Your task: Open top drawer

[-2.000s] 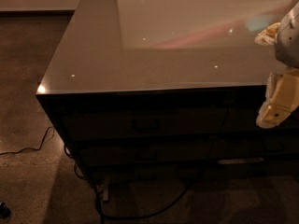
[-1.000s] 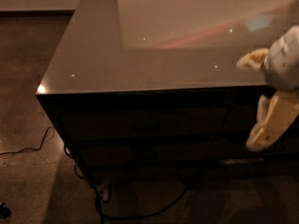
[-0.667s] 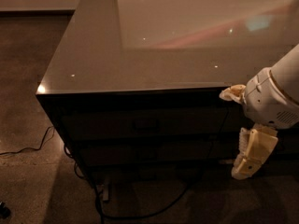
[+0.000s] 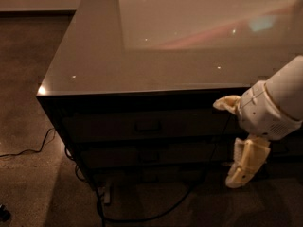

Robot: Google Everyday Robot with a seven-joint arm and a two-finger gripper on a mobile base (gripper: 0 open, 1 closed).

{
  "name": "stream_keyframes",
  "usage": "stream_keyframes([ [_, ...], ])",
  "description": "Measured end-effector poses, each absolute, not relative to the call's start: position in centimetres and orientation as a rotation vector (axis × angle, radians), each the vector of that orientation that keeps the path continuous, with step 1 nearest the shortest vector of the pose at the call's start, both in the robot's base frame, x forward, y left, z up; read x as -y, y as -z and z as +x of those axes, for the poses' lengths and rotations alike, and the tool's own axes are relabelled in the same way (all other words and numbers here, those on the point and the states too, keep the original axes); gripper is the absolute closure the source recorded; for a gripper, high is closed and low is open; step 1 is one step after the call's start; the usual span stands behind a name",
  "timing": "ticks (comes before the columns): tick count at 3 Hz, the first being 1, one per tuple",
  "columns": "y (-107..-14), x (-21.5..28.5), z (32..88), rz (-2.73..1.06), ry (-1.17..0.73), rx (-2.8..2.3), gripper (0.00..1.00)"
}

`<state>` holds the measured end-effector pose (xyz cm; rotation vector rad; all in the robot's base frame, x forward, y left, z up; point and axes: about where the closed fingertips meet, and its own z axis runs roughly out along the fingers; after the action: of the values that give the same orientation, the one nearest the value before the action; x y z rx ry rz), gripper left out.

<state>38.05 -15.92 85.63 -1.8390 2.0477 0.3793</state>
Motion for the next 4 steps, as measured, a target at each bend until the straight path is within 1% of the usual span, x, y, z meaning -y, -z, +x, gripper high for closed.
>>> stream_keyframes([
  [1,-81.6,13.8,38.4,-1.802,-0.493,-2.016,0.00],
  [2,-78.9,10.4,39.7,-1.793,-0.532,-1.960,0.00],
  [3,-78.9,10.3,39.5,-1.797,-0.532,-1.960,0.00],
  [4,-77.1,9.6,40.6,-1.765,-0.541,-1.967,0.00],
])
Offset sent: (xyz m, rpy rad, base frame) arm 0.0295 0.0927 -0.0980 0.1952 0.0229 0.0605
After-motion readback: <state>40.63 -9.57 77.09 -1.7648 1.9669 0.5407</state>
